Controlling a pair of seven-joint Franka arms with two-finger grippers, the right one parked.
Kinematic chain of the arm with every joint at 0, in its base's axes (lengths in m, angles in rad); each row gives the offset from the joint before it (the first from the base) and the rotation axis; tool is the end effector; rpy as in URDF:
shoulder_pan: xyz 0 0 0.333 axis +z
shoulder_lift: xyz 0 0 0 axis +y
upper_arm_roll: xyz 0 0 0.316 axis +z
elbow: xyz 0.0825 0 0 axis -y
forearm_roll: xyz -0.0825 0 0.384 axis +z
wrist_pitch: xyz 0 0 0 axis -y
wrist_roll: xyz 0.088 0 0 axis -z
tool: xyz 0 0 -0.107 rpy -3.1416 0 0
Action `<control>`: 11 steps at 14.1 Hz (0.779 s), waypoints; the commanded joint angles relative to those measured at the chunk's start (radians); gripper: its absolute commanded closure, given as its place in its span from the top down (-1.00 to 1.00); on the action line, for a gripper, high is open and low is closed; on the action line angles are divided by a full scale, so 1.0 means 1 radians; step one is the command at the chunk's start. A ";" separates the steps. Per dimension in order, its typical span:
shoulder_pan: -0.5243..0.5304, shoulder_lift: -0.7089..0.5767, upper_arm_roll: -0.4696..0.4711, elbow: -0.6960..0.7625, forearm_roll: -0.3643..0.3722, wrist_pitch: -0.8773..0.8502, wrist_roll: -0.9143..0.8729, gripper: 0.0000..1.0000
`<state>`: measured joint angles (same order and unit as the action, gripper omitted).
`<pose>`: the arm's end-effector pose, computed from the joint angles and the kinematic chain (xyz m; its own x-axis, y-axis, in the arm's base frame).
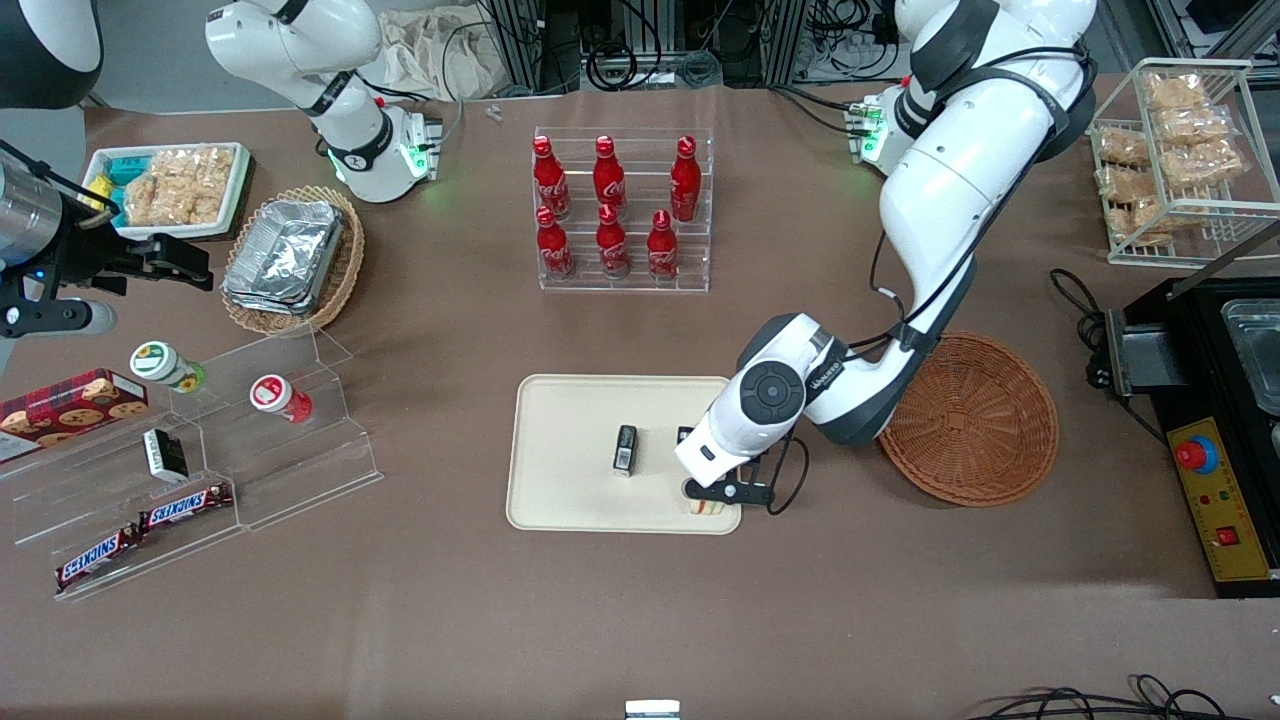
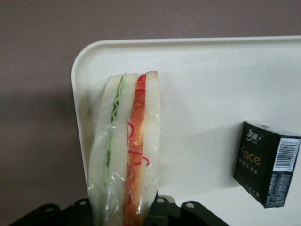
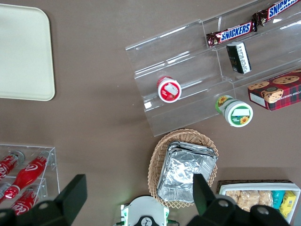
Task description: Place sandwich from basket to tray
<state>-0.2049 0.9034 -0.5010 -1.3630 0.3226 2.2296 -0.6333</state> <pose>0.6214 -0.4047 0.2243 0.9964 -0.0840 -0.0107 -0.0816 -0.9865 0.1419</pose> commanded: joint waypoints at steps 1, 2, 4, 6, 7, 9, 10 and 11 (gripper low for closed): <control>-0.005 -0.010 0.001 0.045 0.015 -0.004 -0.035 1.00; -0.004 -0.024 0.001 0.048 0.013 -0.004 -0.080 1.00; 0.016 -0.052 -0.001 0.068 0.021 -0.005 -0.164 1.00; 0.027 -0.136 0.002 0.058 0.027 -0.039 -0.200 1.00; 0.060 -0.180 -0.001 0.053 0.026 -0.121 -0.200 1.00; 0.109 -0.279 -0.001 0.045 0.007 -0.275 -0.189 1.00; 0.161 -0.319 -0.010 0.026 -0.016 -0.292 -0.184 1.00; 0.195 -0.371 -0.013 0.003 -0.063 -0.297 -0.168 1.00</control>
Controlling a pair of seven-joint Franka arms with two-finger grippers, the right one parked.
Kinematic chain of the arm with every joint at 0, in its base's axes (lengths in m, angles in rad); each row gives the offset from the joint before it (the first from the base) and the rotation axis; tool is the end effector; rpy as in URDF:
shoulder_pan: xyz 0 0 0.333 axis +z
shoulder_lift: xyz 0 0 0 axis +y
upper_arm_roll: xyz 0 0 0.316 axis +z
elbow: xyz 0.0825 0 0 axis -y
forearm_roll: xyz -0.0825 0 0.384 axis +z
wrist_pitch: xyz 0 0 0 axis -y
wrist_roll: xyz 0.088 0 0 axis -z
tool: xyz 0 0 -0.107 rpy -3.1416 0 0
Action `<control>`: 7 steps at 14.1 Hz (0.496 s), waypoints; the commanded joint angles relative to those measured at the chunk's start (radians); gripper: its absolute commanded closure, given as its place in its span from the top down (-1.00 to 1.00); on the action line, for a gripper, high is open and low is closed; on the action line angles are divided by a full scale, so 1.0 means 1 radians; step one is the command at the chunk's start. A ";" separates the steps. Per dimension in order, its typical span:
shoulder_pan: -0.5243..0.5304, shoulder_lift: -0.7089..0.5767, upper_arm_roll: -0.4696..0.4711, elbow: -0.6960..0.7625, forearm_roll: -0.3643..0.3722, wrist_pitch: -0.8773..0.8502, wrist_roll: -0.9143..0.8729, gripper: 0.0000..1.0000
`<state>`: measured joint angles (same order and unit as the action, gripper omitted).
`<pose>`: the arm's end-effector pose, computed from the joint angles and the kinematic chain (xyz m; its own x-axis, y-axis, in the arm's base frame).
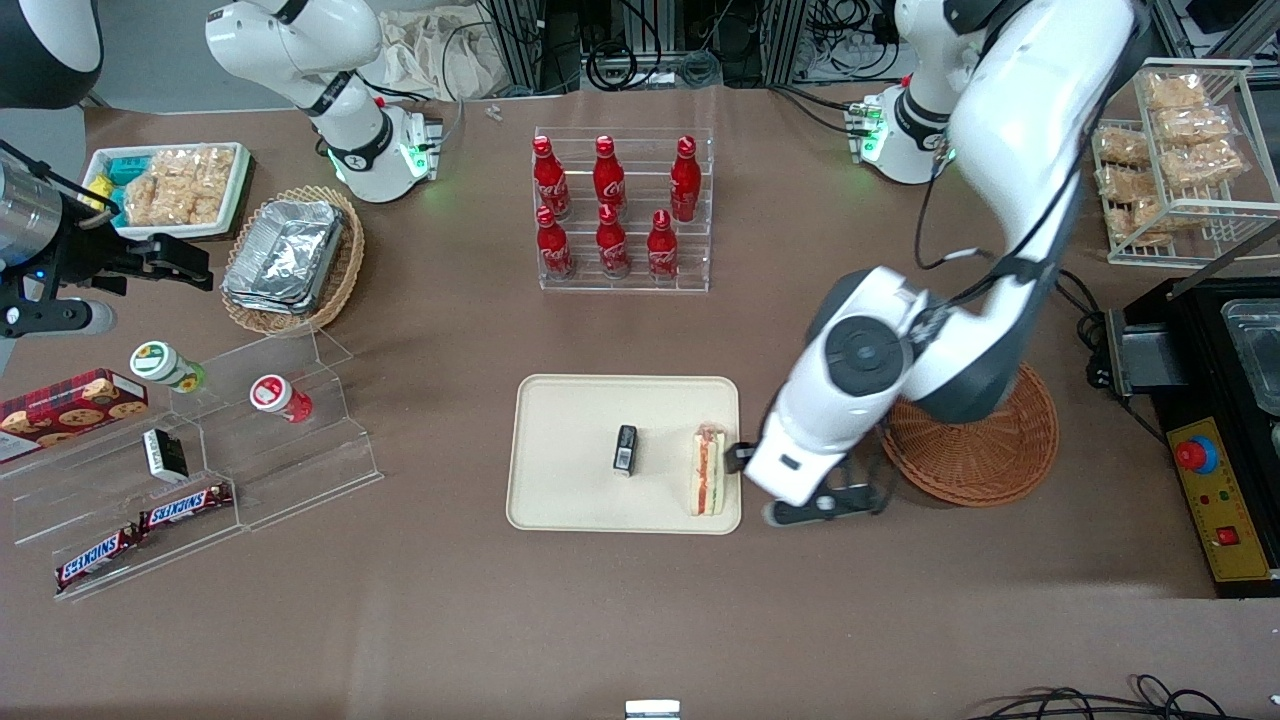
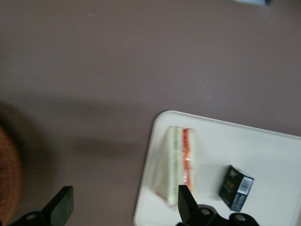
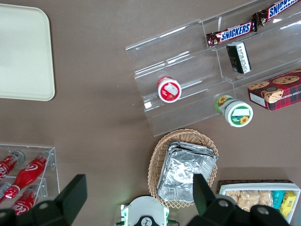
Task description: Place sandwich from basket to tray
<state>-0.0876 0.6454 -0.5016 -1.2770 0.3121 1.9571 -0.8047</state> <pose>0.6656 -0.3114 0.4158 0.9730 0.2166 0.0803 0.2108 -0.9747 0.0741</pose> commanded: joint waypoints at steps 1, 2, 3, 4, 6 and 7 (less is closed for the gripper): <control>0.110 -0.160 -0.012 -0.115 -0.085 -0.029 0.037 1.00; 0.147 -0.211 -0.012 -0.160 -0.102 -0.033 0.077 1.00; 0.179 -0.264 -0.012 -0.207 -0.128 -0.053 0.116 1.00; 0.215 -0.317 -0.012 -0.249 -0.160 -0.072 0.168 1.00; 0.272 -0.386 -0.003 -0.310 -0.223 -0.081 0.310 1.00; 0.273 -0.413 0.029 -0.352 -0.241 -0.087 0.362 1.00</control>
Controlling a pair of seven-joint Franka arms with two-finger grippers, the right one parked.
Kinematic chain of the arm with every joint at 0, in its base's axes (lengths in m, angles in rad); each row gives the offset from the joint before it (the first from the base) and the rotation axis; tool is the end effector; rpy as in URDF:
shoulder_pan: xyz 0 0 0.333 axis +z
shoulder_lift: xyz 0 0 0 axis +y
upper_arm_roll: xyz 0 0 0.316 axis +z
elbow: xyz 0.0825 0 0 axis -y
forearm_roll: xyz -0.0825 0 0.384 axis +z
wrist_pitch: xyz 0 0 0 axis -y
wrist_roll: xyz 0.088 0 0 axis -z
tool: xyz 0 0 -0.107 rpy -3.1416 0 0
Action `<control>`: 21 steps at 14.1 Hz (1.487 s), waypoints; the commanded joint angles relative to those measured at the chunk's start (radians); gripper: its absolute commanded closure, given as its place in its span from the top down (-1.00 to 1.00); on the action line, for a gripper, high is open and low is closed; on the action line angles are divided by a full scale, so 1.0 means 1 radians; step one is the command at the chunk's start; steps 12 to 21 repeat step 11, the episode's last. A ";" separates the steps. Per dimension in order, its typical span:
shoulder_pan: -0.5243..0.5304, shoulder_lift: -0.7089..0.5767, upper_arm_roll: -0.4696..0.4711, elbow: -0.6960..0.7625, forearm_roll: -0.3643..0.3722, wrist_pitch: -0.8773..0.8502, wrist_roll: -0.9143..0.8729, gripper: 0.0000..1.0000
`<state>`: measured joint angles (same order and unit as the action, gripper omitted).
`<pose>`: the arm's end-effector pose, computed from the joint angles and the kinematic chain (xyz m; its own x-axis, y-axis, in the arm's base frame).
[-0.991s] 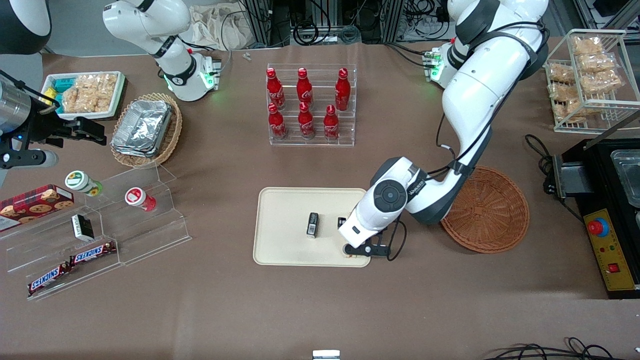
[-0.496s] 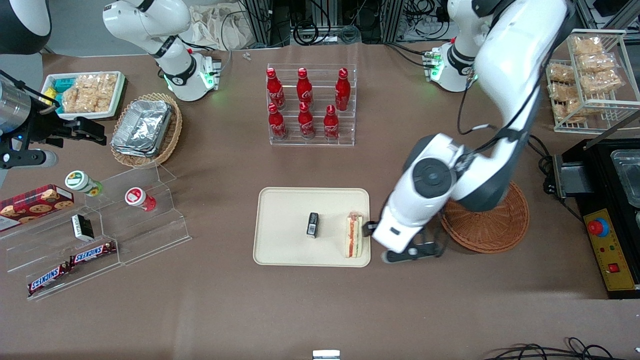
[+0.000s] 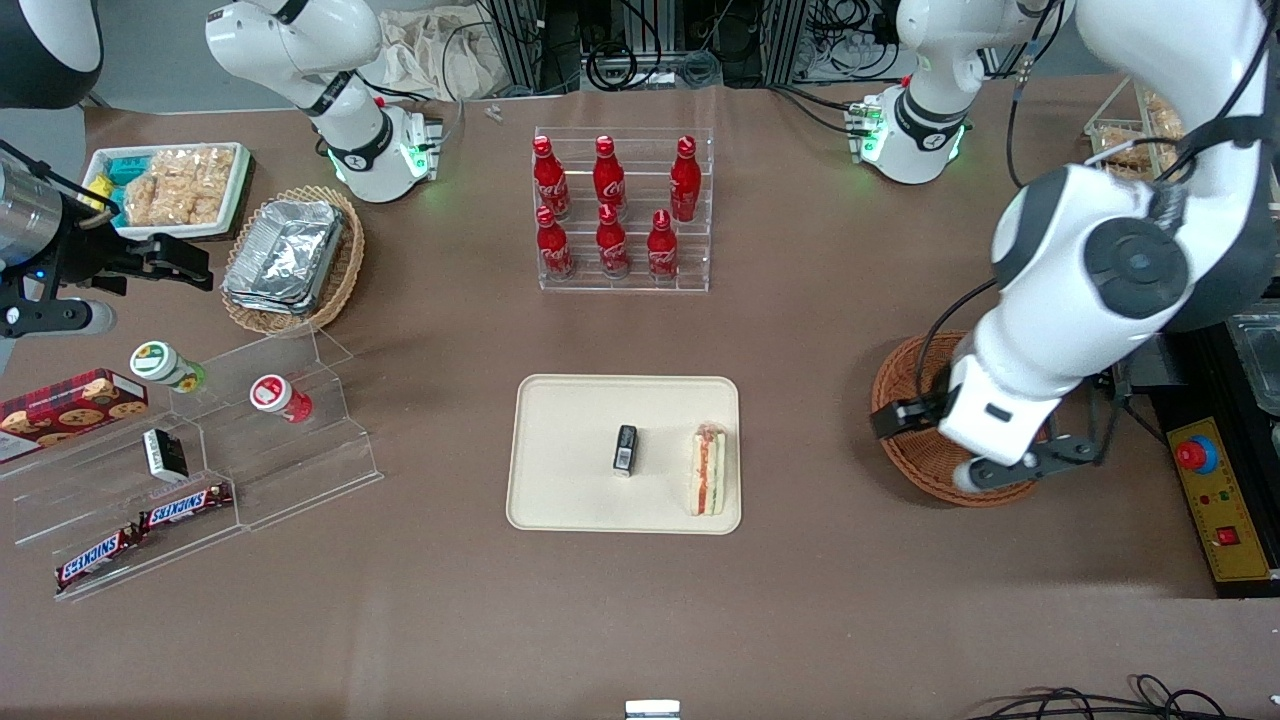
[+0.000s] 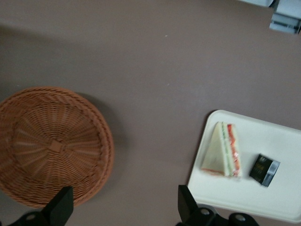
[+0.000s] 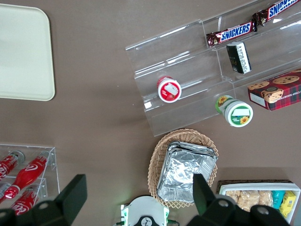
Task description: Place sandwich from basket to tray
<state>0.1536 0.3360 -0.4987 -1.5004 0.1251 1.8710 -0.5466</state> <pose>0.6377 -0.1738 0.5014 0.9790 0.1986 0.0457 0.1952 -0.9782 0.0704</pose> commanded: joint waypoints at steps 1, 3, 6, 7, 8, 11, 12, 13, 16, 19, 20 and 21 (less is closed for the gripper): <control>0.021 -0.150 0.075 -0.179 -0.070 0.011 0.137 1.00; -0.056 -0.214 0.216 -0.240 -0.128 0.007 0.276 1.00; -0.123 -0.304 0.364 -0.334 -0.182 -0.007 0.504 1.00; -0.120 -0.308 0.367 -0.331 -0.182 -0.033 0.551 1.00; -0.111 -0.298 0.367 -0.307 -0.182 -0.064 0.550 1.00; -0.104 -0.209 0.367 -0.168 -0.160 -0.111 0.560 1.00; -0.104 -0.209 0.367 -0.168 -0.160 -0.111 0.560 1.00; -0.104 -0.209 0.367 -0.168 -0.160 -0.111 0.560 1.00; -0.104 -0.209 0.367 -0.168 -0.160 -0.111 0.560 1.00; -0.104 -0.209 0.367 -0.168 -0.160 -0.111 0.560 1.00; -0.104 -0.209 0.367 -0.168 -0.160 -0.111 0.560 1.00; -0.104 -0.209 0.367 -0.168 -0.160 -0.111 0.560 1.00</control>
